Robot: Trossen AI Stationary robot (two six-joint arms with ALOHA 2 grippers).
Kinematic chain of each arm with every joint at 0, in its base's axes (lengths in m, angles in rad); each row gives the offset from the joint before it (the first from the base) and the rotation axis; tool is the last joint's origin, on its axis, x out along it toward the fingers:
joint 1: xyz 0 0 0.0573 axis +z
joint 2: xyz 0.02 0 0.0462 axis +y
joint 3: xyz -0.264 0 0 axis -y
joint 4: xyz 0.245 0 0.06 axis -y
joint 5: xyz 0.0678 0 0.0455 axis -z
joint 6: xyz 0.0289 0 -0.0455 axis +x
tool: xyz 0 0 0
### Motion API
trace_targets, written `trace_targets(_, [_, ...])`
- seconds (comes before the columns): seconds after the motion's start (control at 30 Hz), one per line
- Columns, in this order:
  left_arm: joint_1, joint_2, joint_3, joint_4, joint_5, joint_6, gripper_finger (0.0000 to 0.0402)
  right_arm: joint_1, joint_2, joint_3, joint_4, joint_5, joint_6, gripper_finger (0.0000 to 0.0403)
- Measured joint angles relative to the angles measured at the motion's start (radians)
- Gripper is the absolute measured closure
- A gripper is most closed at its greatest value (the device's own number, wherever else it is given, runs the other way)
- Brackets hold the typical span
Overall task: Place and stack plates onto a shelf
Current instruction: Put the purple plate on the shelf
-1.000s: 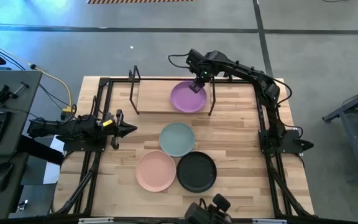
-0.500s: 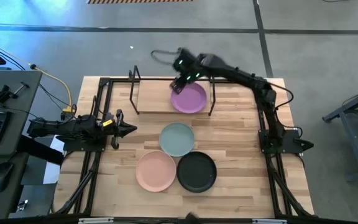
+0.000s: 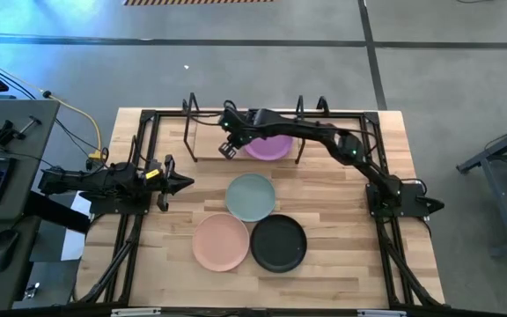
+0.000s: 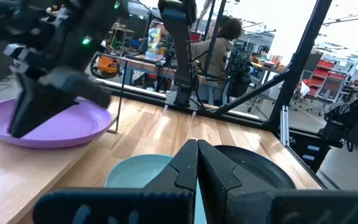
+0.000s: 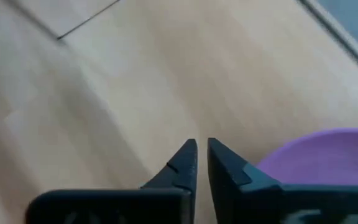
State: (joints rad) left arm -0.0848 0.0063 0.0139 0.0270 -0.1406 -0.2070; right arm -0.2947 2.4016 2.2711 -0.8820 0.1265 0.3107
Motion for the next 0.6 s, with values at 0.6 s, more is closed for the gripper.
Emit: trace_targets(0.6, [0.0,0.0,0.0,0.0,0.0,0.0,0.0401,-0.053,0.026,-0.01,-0.049,0.106,0.003,0.0402])
